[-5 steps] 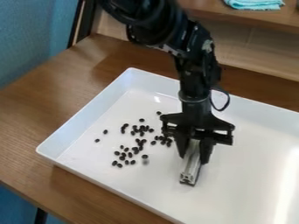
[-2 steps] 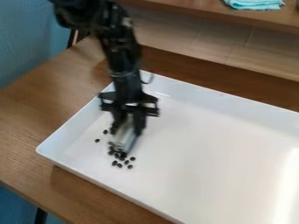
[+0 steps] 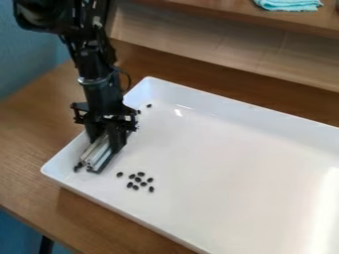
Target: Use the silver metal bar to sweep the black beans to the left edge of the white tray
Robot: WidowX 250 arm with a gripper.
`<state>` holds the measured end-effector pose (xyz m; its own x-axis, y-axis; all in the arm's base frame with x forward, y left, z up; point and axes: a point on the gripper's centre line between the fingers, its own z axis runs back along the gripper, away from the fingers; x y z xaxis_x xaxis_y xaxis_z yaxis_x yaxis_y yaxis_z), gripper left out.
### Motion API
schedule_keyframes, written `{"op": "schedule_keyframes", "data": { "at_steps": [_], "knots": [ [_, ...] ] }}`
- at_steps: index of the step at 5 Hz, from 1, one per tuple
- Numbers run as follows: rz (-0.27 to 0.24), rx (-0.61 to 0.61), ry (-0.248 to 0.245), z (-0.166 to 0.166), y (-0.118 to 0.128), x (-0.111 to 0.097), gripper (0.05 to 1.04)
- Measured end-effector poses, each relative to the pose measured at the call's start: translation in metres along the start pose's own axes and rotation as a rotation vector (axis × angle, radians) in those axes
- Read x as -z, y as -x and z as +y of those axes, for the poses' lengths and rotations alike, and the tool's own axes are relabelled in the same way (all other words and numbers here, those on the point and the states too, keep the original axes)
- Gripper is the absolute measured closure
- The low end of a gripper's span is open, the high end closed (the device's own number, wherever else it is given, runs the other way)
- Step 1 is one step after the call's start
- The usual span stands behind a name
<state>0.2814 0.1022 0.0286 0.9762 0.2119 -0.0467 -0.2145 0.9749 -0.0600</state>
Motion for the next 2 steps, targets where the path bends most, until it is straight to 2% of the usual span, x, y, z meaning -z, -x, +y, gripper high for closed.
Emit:
{"op": "schedule_keyframes", "data": {
  "at_steps": [1, 2],
  "knots": [
    [-0.004, -0.011, 0.106, -0.001, 0.01, -0.023, 0.687],
    [-0.017, -0.018, 0.195, -0.025, 0.016, -0.049, 0.687]
  ]
}}
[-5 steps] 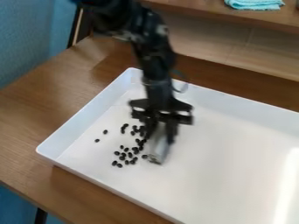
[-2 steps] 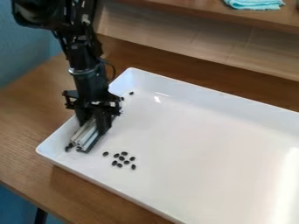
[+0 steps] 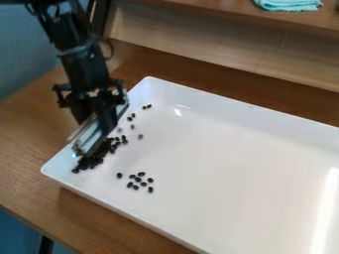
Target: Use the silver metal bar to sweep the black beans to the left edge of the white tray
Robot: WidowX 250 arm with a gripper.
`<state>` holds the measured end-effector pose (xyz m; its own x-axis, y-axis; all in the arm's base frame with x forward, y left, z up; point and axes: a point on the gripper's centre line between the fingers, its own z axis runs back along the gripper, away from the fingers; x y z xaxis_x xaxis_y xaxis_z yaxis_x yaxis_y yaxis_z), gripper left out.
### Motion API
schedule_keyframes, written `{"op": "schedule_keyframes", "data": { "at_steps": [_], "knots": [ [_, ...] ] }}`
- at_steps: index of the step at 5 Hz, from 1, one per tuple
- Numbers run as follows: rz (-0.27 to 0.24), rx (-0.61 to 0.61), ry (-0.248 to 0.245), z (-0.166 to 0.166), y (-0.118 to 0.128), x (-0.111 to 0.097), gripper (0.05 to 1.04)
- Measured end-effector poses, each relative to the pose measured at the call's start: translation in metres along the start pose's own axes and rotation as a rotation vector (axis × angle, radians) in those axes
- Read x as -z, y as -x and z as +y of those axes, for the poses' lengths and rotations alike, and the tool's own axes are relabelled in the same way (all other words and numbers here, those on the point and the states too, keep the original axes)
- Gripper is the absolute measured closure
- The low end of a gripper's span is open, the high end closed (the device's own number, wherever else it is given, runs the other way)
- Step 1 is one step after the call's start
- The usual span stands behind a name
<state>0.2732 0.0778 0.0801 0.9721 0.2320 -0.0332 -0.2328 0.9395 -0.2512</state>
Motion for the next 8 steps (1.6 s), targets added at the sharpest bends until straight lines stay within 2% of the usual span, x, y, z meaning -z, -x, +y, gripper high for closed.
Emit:
{"op": "schedule_keyframes", "data": {
  "at_steps": [1, 2, 3, 4, 5, 6, 7, 8],
  "knots": [
    [0.027, 0.04, 0.021, -0.031, 0.005, -0.003, 0.687],
    [0.021, 0.074, -0.006, -0.06, 0.019, 0.02, 0.687],
    [-0.029, 0.052, -0.023, -0.073, 0.018, 0.033, 0.687],
    [-0.028, 0.066, -0.044, -0.089, 0.017, 0.052, 0.687],
    [-0.046, 0.069, -0.078, -0.092, 0.018, 0.073, 0.687],
    [-0.062, 0.051, -0.097, -0.089, 0.013, 0.08, 0.687],
    [-0.074, 0.019, -0.098, -0.076, 0.003, 0.078, 0.687],
    [-0.088, 0.011, -0.121, -0.052, -0.005, 0.073, 0.687]
  ]
}}
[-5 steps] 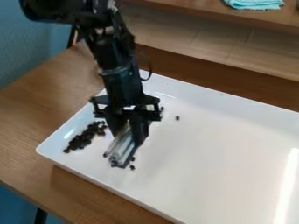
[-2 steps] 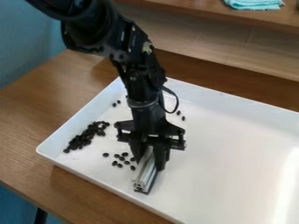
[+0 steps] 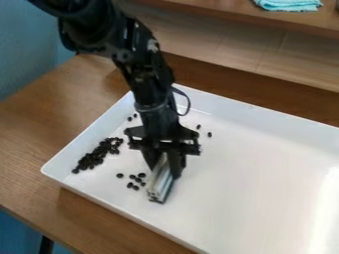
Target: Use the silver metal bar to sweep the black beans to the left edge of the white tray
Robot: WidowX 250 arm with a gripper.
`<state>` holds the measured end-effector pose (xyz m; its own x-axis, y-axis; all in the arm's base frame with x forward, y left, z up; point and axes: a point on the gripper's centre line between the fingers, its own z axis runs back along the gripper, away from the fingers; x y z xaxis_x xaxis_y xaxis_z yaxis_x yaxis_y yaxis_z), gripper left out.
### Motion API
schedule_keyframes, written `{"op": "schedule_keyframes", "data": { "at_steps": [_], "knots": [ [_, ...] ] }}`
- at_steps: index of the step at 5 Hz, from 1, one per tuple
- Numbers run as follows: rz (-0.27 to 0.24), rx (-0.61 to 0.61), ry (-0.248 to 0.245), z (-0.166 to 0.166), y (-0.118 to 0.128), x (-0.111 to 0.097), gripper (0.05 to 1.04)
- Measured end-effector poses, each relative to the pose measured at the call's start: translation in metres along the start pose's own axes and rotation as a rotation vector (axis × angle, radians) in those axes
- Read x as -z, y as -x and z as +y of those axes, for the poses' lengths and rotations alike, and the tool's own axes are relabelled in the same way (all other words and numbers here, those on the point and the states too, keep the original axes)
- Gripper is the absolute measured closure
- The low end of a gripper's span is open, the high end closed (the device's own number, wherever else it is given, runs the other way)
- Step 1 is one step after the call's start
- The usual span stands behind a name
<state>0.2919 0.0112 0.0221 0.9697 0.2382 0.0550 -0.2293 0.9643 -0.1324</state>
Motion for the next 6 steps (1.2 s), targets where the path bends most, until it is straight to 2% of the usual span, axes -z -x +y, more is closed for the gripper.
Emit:
{"op": "schedule_keyframes", "data": {
  "at_steps": [2, 3, 4, 5, 6],
  "knots": [
    [-0.02, 0.016, -0.053, 0.06, -0.009, -0.007, 0.687],
    [-0.054, 0.052, -0.104, 0.078, -0.012, -0.008, 0.688],
    [-0.048, 0.063, -0.124, 0.094, -0.01, -0.011, 0.688],
    [0.001, 0.061, -0.056, 0.086, -0.008, -0.014, 0.689],
    [0.059, 0.021, 0.039, 0.069, -0.006, -0.025, 0.689]
  ]
}}
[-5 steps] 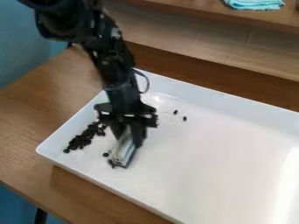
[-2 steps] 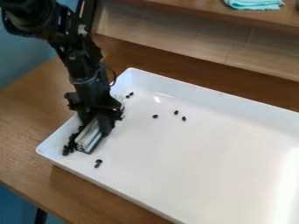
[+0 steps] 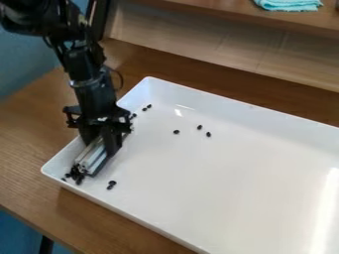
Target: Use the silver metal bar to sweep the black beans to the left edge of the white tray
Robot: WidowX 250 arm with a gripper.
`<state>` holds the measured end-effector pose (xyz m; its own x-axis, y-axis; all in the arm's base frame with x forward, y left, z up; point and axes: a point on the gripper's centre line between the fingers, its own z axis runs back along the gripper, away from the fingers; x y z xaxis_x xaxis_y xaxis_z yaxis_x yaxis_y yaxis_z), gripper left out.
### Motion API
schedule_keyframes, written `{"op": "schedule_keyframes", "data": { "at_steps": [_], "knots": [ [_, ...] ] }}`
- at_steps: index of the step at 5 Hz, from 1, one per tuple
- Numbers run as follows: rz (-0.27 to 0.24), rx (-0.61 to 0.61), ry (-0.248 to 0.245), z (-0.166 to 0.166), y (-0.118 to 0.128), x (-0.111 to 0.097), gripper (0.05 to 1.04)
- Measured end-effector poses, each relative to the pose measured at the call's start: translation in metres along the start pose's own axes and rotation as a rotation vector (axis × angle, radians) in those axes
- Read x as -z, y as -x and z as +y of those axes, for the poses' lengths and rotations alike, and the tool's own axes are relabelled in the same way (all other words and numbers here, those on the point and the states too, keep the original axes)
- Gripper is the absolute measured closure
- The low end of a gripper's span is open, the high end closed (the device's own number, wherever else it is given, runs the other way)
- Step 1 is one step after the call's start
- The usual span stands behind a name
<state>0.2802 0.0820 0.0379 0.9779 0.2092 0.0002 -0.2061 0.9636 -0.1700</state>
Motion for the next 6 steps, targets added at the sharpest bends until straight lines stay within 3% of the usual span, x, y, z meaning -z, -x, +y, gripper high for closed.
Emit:
{"op": "schedule_keyframes", "data": {
  "at_steps": [1, 2, 4, 5, 6],
  "knots": [
    [-0.017, -0.008, 0.071, -0.04, -0.018, -0.026, 0.689],
    [-0.006, -0.026, 0.083, -0.073, -0.024, -0.033, 0.689],
    [-0.056, 0.036, 0.047, -0.142, -0.025, -0.021, 0.689],
    [-0.048, 0.023, 0.01, -0.169, -0.034, 0.001, 0.689],
    [-0.038, -0.027, -0.025, -0.175, -0.051, 0.023, 0.689]
  ]
}}
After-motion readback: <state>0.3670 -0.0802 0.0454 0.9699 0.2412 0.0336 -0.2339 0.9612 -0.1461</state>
